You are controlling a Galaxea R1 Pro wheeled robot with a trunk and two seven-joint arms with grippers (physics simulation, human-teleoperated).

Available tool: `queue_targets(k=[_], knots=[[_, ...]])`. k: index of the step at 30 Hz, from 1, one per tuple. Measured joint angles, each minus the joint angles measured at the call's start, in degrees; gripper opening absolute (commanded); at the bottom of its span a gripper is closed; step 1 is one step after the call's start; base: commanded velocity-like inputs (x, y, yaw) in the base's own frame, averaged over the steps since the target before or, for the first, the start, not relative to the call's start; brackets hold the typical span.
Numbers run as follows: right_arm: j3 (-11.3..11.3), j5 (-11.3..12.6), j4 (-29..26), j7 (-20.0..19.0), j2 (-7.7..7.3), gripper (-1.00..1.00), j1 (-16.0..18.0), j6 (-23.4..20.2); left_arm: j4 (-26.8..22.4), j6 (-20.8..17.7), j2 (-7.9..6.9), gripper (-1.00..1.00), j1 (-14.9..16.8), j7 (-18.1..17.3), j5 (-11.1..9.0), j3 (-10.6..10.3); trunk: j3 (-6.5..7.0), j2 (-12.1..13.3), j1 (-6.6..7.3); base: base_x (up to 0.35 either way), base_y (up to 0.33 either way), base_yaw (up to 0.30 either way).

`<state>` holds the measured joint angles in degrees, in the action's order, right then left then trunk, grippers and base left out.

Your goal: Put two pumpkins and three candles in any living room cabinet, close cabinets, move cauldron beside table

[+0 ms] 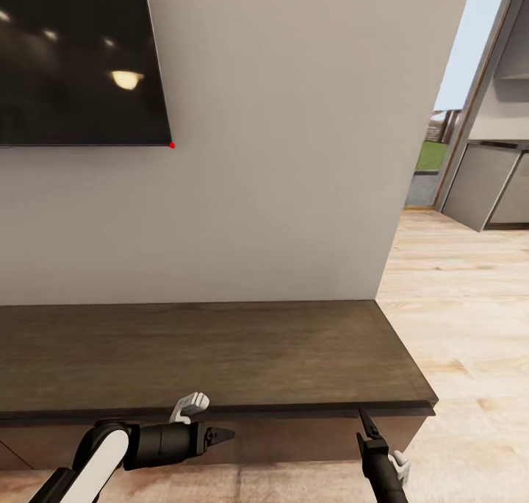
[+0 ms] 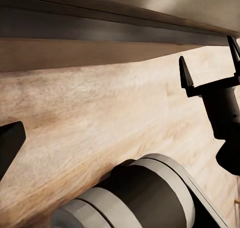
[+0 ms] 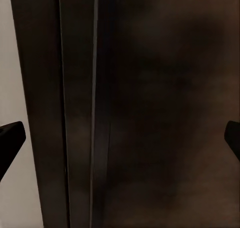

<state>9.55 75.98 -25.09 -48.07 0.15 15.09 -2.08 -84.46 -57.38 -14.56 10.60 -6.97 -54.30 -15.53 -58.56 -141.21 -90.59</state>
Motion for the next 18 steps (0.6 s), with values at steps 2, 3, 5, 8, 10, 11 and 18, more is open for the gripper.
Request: queue_targets(k=[2,3,5,8,10,11,18], knots=[[0.0,0.0,0.0,0.0,-0.04,1.00,0.0,-0.1,0.0,0.0,0.00,1.00,0.0,0.0,0.0,0.0,0.00,0.0,0.00,0.000,0.000,0.000],[0.0,0.0,0.0,0.0,-0.04,1.00,0.0,-0.2,0.0,0.0,0.00,1.00,0.0,0.0,0.0,0.0,0.00,0.0,0.00,0.000,0.000,0.000],[0.0,0.0,0.0,-0.1,-0.05,1.00,0.0,-0.3,0.0,0.0,0.00,1.00,0.0,0.0,0.0,0.0,0.00,0.0,0.00,0.000,0.000,0.000],[0.0,0.2,0.0,-0.1,-0.06,1.00,0.0,-0.4,0.0,0.0,0.00,1.00,0.0,0.0,0.0,0.0,0.00,0.0,0.00,0.000,0.000,0.000],[0.0,0.2,0.0,-0.1,-0.07,1.00,0.0,-0.4,0.0,0.0,0.00,1.00,0.0,0.0,-0.1,0.0,0.00,0.0,0.00,0.008,0.000,0.000],[0.0,0.2,0.0,-0.1,-0.07,1.00,0.0,-0.5,0.0,0.0,0.00,1.00,0.0,0.0,-0.1,0.0,0.00,0.0,0.00,0.043,0.000,0.000],[0.0,0.2,0.0,-0.1,-0.07,-1.00,0.0,-0.5,0.0,0.1,0.00,1.00,0.0,0.0,0.0,0.0,0.00,0.0,0.00,0.018,0.000,0.000]])
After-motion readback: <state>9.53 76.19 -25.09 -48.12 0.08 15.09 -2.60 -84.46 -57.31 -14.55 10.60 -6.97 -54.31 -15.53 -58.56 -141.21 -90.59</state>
